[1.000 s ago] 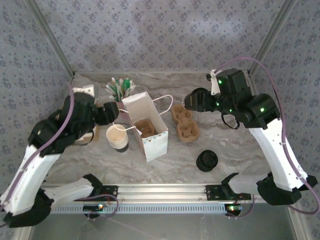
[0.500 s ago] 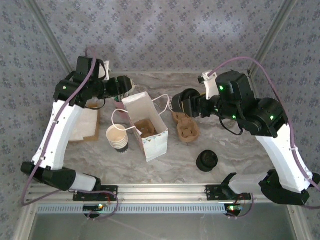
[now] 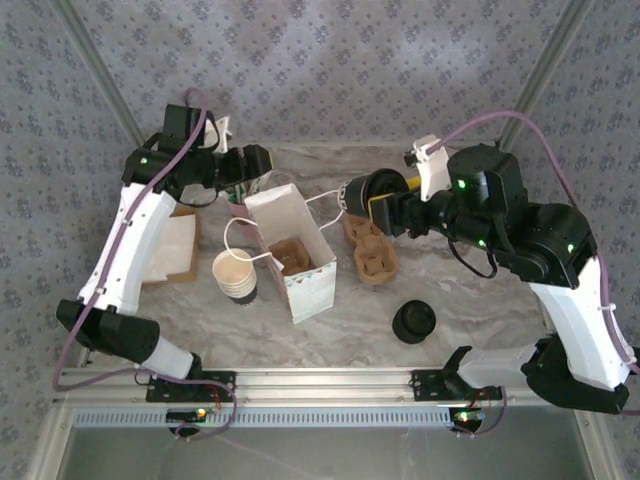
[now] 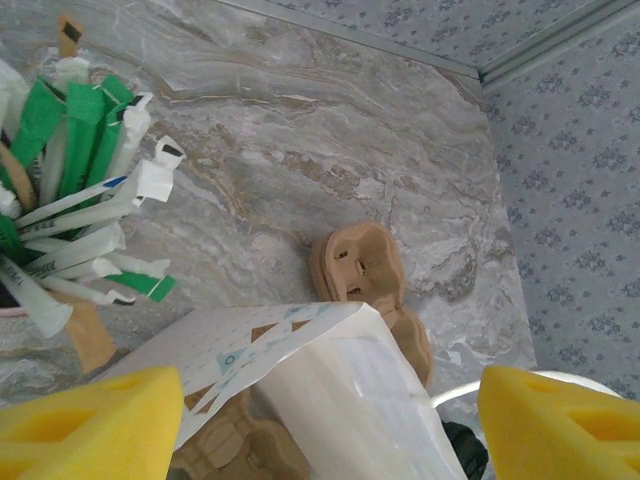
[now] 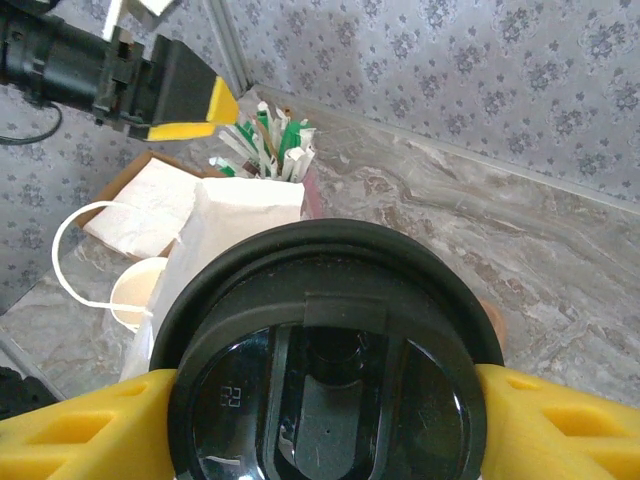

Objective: Pack the takeout coffee

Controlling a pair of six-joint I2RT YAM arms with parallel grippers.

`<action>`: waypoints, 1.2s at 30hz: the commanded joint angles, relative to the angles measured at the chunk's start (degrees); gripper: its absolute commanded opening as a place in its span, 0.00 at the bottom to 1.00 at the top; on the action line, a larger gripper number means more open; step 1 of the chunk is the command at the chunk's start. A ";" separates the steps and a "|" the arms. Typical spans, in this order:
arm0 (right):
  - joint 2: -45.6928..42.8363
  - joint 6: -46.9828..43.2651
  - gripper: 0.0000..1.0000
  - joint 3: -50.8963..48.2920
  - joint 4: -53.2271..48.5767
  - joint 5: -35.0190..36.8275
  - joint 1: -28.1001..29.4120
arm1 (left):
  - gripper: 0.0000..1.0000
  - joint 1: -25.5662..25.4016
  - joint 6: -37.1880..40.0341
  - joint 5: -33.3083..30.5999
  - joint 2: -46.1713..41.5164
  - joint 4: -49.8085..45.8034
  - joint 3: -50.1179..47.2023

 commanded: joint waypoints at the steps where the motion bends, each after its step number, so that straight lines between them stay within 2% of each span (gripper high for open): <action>1: 0.01 0.73 0.71 -0.47 1.79 -2.82 0.57 | 0.78 0.23 1.11 3.61 1.32 2.32 -0.12; 5: 3.68 1.02 0.70 1.24 1.88 -7.55 1.91 | 0.78 0.29 1.27 4.24 2.05 2.86 -0.55; 10: 10.35 0.87 0.70 5.15 -0.68 -8.10 5.26 | 0.80 0.37 2.06 4.51 2.57 3.02 -1.52; 26: 29.05 0.60 0.70 17.63 -14.18 -3.05 9.88 | 0.83 0.64 2.86 9.33 2.54 4.98 -8.15; 36: 34.81 0.25 0.70 20.86 -19.09 -1.73 10.84 | 0.84 0.55 1.90 11.49 0.55 7.07 -12.50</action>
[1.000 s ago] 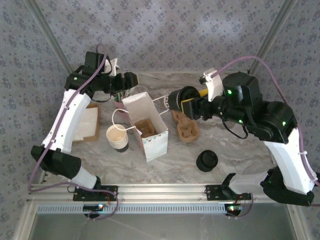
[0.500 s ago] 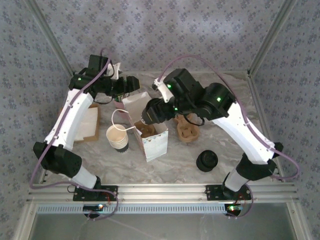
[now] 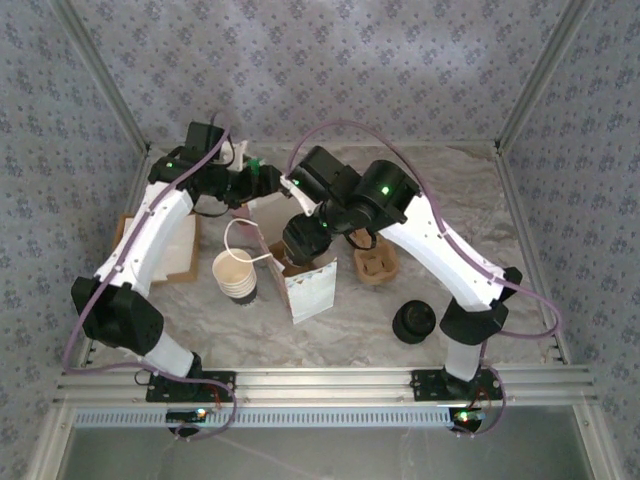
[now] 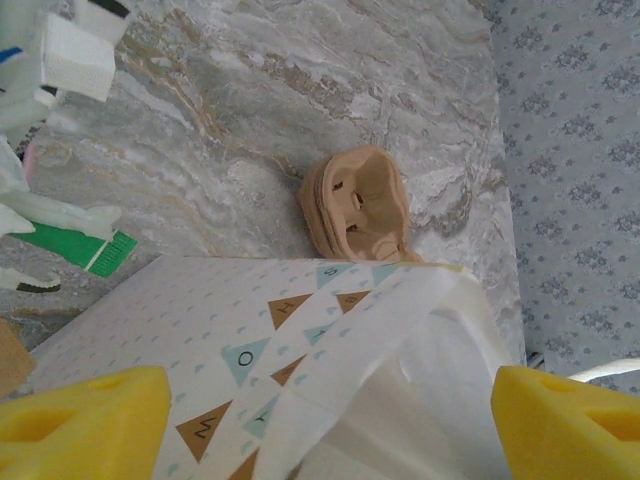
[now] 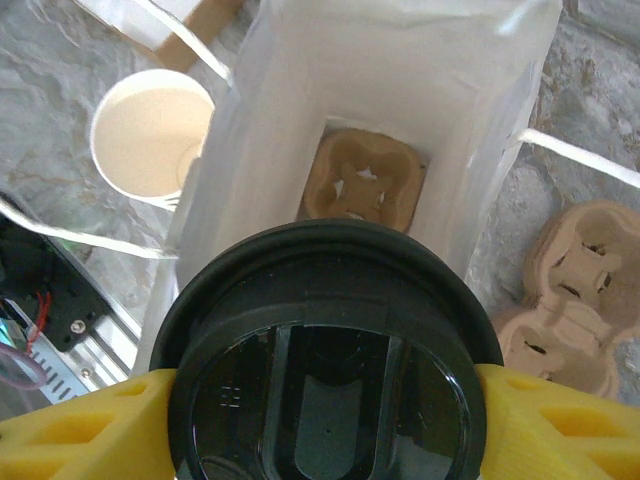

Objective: Pack the takeout coffee

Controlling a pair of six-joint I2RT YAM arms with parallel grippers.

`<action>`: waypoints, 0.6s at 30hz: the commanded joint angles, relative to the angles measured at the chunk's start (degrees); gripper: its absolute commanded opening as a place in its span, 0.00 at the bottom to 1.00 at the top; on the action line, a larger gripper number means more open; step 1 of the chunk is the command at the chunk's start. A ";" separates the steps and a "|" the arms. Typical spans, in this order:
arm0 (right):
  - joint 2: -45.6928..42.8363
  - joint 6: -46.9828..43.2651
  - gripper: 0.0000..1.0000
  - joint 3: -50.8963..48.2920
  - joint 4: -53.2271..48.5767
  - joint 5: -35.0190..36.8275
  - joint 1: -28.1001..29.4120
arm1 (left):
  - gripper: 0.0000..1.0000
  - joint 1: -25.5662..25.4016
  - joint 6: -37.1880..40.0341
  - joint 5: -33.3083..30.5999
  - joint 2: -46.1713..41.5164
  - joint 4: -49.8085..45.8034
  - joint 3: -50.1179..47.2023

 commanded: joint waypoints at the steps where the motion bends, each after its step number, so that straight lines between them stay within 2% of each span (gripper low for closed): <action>1: 1.93 -0.23 0.70 2.88 -4.58 1.67 0.52 | 0.84 0.23 -0.04 2.49 -2.34 1.57 -1.24; 10: 3.86 -0.49 0.71 4.13 -9.99 3.00 2.38 | 0.84 -1.67 -1.31 2.25 -6.04 2.59 -4.78; 18: 1.79 0.67 0.71 0.14 -11.20 3.82 3.18 | 0.85 -5.08 -3.50 1.37 -8.91 5.44 -8.87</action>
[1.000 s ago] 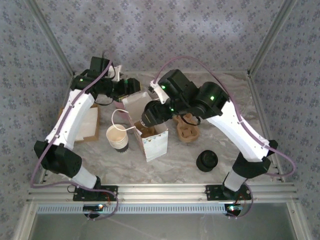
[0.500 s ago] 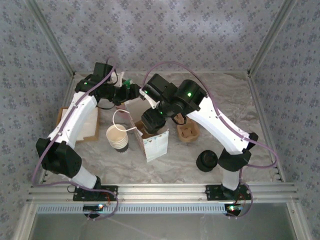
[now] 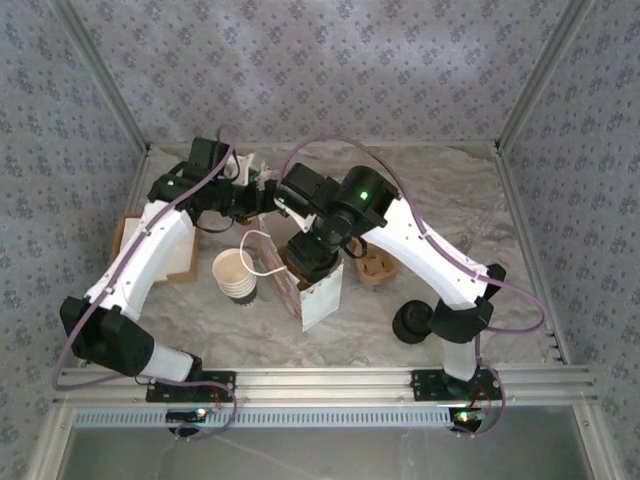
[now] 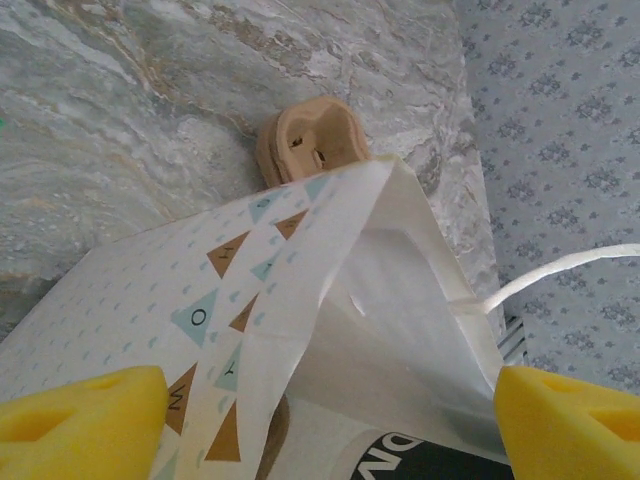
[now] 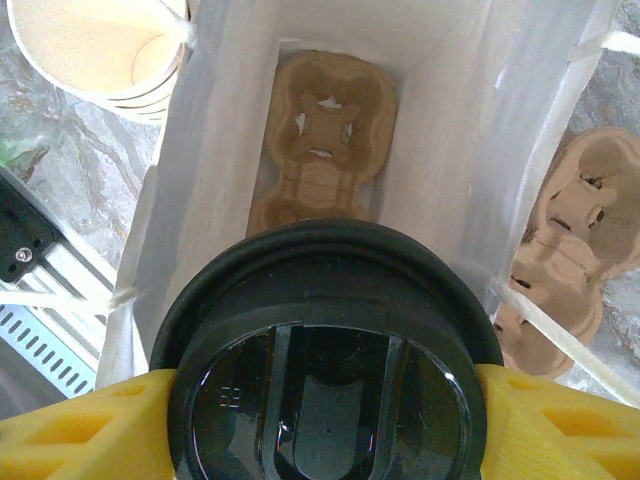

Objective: Pack the takeout coffee

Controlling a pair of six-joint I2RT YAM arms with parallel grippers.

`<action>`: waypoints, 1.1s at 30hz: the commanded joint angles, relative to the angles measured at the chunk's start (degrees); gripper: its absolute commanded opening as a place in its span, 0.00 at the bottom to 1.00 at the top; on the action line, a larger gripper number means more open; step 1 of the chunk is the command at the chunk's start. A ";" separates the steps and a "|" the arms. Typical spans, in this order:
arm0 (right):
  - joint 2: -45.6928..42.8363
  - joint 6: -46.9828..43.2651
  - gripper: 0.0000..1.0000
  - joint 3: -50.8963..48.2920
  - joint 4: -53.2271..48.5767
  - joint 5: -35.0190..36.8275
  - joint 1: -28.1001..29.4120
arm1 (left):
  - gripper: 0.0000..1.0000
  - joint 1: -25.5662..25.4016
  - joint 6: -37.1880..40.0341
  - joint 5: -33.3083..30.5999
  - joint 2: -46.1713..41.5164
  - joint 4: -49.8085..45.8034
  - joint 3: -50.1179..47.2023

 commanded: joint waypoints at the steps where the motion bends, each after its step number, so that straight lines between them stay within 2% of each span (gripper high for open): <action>1: -1.82 0.74 0.71 -2.03 -2.69 1.39 0.44 | 0.85 -1.20 -1.53 0.17 -1.94 2.58 -1.71; 9: -1.52 0.90 0.71 -2.74 -2.98 -0.32 0.53 | 0.86 -1.15 -1.61 -2.57 -4.42 2.29 -3.50; 18: -0.19 0.74 0.72 -3.58 -2.37 -2.08 -0.66 | 0.89 4.46 -1.24 -4.45 -8.94 -0.66 -2.30; 31: 2.17 0.74 0.72 -3.72 -2.25 -4.88 -2.69 | 0.93 4.78 -3.08 -11.04 -22.47 -1.33 -5.10; 33: 2.44 0.73 0.72 -3.68 -2.36 -5.06 -2.90 | 0.98 4.80 -3.53 -11.28 -25.75 -1.32 -6.38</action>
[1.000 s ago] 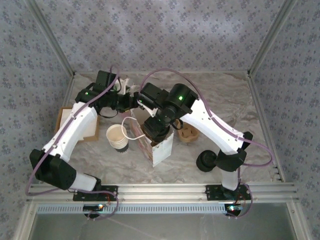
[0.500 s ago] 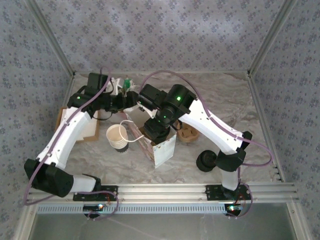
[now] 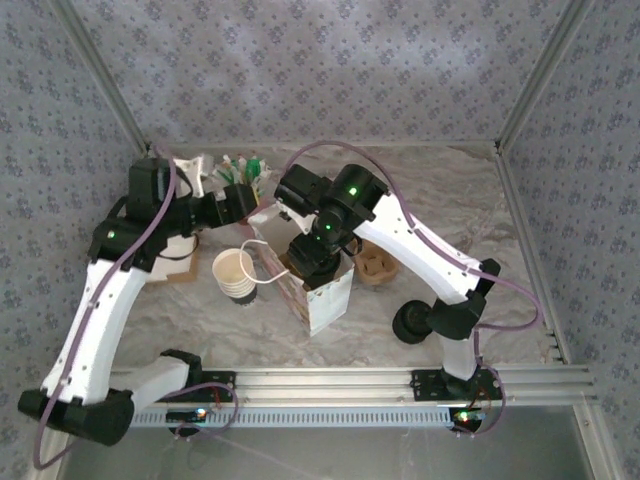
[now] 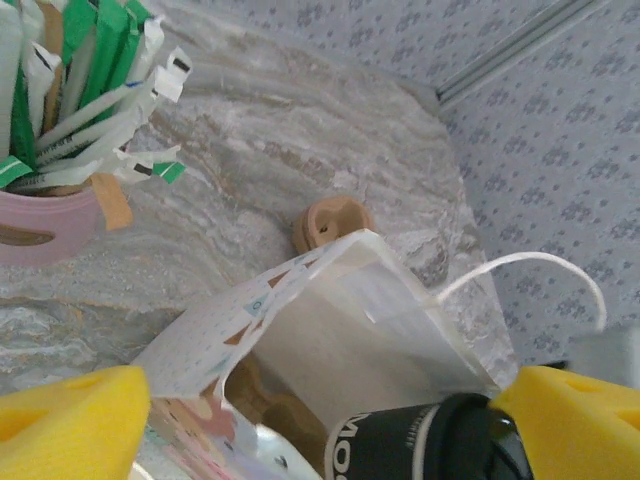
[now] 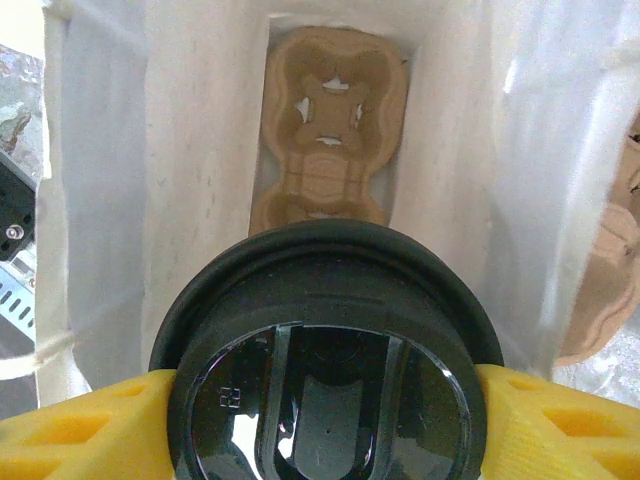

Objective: Pack the takeout coffee

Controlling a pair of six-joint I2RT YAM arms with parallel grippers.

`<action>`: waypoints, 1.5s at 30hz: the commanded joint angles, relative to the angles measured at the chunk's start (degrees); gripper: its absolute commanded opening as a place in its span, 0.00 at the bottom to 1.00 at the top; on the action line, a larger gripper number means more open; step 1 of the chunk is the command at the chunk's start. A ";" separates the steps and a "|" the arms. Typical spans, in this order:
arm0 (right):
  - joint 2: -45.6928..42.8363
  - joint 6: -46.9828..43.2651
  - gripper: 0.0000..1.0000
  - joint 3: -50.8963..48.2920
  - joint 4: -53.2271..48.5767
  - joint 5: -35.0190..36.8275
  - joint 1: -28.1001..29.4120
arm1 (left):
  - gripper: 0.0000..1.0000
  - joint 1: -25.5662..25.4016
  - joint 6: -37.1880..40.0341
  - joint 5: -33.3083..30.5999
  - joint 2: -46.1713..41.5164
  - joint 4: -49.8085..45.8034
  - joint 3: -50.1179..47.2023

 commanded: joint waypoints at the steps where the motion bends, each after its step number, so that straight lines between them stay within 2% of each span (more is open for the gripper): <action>1: 1.31 0.69 0.72 0.09 -2.35 -1.36 -0.53 | 0.99 0.21 -1.28 -1.40 -5.23 -0.76 -1.83; 8: 2.72 0.61 0.72 0.80 -2.92 -2.06 -0.88 | 0.99 0.21 -2.62 -1.80 -14.62 -2.93 -7.18; 17: 5.11 1.07 0.71 4.27 -4.62 -1.05 -0.20 | 0.98 0.04 -5.58 3.09 -20.73 -3.29 -13.56; 27: 6.17 1.33 0.71 4.54 -5.77 0.06 0.38 | 0.64 -3.06 -8.47 4.65 -22.45 -2.25 -16.83; 30: 6.39 1.42 0.71 4.24 -5.90 0.20 0.52 | 0.61 -4.47 -9.14 4.09 -22.85 -2.25 -16.94; 45: 6.33 2.03 0.71 3.25 -8.85 2.66 0.61 | 0.28 -7.69 -9.90 1.90 -23.38 -0.06 -21.85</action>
